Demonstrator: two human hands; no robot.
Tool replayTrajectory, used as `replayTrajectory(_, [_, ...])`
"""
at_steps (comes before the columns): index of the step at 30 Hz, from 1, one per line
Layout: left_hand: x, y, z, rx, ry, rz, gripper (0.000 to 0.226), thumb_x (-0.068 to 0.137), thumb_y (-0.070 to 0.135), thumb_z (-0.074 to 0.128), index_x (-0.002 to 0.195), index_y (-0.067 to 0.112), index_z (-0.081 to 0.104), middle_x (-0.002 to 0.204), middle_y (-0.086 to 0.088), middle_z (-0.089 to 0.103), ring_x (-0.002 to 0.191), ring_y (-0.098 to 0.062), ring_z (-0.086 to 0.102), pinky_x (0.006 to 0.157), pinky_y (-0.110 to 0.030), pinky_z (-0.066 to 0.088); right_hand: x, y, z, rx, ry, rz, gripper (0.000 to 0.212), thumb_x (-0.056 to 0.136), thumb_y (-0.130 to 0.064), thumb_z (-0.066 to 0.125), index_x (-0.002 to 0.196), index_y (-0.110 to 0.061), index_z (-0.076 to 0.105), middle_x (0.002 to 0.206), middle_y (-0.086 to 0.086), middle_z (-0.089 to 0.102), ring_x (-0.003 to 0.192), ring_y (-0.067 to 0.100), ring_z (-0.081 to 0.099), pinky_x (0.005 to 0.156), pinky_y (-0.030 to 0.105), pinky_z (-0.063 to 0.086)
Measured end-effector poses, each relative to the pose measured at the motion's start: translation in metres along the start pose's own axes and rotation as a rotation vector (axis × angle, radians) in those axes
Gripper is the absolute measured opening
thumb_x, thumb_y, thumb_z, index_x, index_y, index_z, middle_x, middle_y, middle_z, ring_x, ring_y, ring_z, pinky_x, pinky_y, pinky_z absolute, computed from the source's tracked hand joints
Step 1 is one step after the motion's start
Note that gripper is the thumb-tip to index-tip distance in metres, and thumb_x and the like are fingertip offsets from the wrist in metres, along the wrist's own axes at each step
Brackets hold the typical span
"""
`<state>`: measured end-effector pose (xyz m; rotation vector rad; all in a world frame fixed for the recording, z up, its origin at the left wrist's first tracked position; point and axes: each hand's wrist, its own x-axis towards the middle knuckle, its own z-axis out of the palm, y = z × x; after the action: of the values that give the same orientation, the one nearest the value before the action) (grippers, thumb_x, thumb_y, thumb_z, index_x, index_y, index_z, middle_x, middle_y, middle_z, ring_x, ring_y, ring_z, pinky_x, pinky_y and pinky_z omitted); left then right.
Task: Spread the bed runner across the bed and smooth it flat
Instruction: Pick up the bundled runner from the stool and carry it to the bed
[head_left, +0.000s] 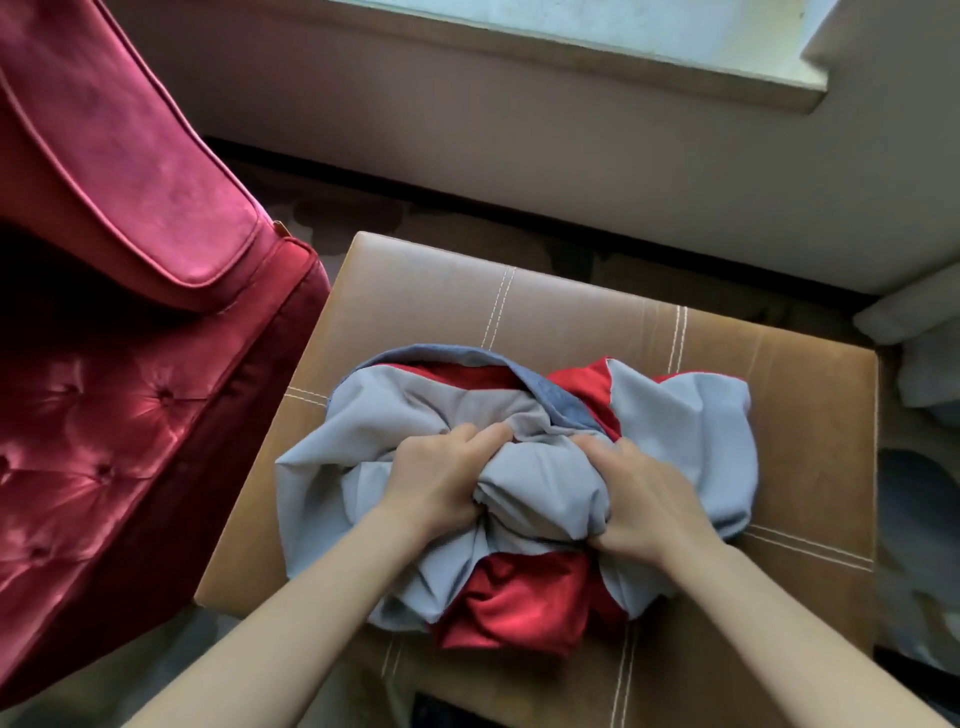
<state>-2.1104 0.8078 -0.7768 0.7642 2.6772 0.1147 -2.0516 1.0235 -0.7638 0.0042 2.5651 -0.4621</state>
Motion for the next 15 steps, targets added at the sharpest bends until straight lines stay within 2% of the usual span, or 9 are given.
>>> replayTrajectory(6, [-0.008,0.004,-0.078,-0.01,0.134,0.013,0.059,0.065,0.035,0.066,0.117,0.039,0.039,0.085,0.004,0.062,0.067,-0.027,0.065,0.042,-0.029,0.035,-0.019,-0.021,-0.077,-0.051,0.107,-0.044,0.071,0.066,-0.042,0.06,0.13,-0.043,0.029,0.106,0.003,0.052,0.101,0.029,0.058,0.067,0.04,0.051])
replayTrajectory(8, [-0.012,0.008,-0.109,-0.009,0.176,0.026,0.061,0.067,0.035,0.066,0.119,0.039,0.033,0.09,0.003,0.062,0.071,-0.03,0.066,0.044,-0.031,0.037,-0.031,-0.031,-0.108,-0.074,0.143,-0.048,0.072,0.066,-0.041,0.063,0.13,-0.043,0.03,0.105,0.003,0.052,0.099,0.029,0.059,0.07,0.039,0.051])
replayTrajectory(11, [-0.022,0.016,-0.162,-0.022,0.23,0.044,0.06,0.07,0.036,0.062,0.12,0.04,0.029,0.098,0.001,0.062,0.08,-0.033,0.066,0.05,-0.036,0.044,-0.055,-0.047,-0.158,-0.092,0.213,-0.051,0.073,0.065,-0.04,0.065,0.131,-0.044,0.033,0.105,0.003,0.053,0.095,0.029,0.061,0.067,0.037,0.051])
replayTrajectory(15, [-0.038,0.029,-0.235,-0.019,0.306,0.054,0.058,0.071,0.04,0.061,0.119,0.04,0.027,0.104,0.002,0.061,0.085,-0.032,0.066,0.053,-0.037,0.045,-0.092,-0.068,-0.222,-0.126,0.307,-0.055,0.075,0.066,-0.039,0.064,0.134,-0.044,0.033,0.103,0.003,0.052,0.092,0.03,0.061,0.064,0.036,0.05])
